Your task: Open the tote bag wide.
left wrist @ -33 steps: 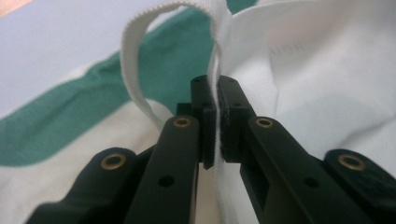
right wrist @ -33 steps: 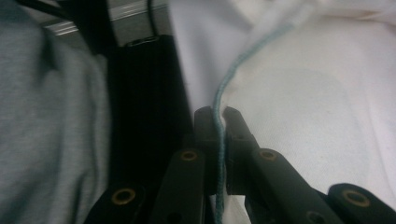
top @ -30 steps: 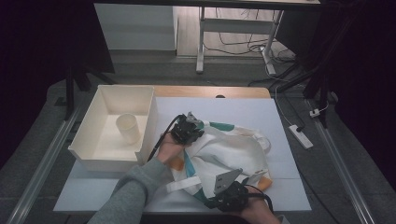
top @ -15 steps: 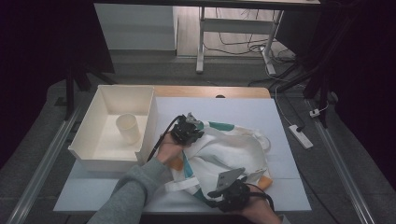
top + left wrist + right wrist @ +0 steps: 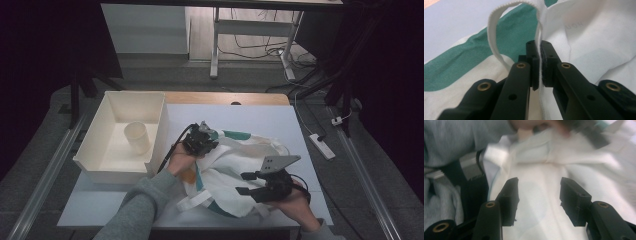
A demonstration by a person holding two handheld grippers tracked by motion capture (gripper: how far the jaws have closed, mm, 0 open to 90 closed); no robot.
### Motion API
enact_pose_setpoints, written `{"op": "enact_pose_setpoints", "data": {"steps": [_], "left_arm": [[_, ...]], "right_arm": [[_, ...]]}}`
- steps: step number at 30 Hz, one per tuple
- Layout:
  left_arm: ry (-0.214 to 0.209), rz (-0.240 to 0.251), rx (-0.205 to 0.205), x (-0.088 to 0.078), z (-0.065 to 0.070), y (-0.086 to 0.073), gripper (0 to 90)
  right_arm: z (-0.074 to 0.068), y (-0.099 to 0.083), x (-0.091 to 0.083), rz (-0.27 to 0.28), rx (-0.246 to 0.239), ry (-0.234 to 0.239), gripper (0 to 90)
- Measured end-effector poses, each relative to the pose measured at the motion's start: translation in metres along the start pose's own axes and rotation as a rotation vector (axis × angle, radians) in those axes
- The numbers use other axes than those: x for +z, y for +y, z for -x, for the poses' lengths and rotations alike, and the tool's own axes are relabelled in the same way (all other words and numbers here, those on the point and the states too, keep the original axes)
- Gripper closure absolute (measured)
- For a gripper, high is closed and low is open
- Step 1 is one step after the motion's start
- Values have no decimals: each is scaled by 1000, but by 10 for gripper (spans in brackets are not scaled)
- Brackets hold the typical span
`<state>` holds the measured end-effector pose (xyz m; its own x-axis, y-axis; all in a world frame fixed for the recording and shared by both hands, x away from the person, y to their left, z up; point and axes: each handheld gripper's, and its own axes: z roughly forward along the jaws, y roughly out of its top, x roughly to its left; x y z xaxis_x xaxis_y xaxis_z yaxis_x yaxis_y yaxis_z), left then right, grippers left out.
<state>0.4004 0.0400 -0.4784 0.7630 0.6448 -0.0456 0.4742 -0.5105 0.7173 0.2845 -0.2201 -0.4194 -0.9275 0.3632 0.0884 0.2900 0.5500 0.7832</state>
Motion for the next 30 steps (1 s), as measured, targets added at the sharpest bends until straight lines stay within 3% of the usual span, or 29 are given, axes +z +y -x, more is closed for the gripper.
{"op": "enact_pose_setpoints", "data": {"steps": [3, 9, 18, 22, 30], "left_arm": [[1, 0, 1, 0, 0, 0, 852], [-4, -1, -5, 1, 0, -1, 852], [-13, 4, -5, 0, -1, -2, 851], [-15, 1, -1, 0, -1, -2, 852], [-18, 5, -3, -1, -1, -2, 851]], "right_arm": [[10, 2, 0, -3, 11, -71, 477], [29, 4, 22, -83, 17, -138, 454], [55, 23, 56, -157, 6, -162, 445], [63, 19, 62, -133, 33, -167, 446], [65, 7, 66, -171, 28, -169, 438]]}}
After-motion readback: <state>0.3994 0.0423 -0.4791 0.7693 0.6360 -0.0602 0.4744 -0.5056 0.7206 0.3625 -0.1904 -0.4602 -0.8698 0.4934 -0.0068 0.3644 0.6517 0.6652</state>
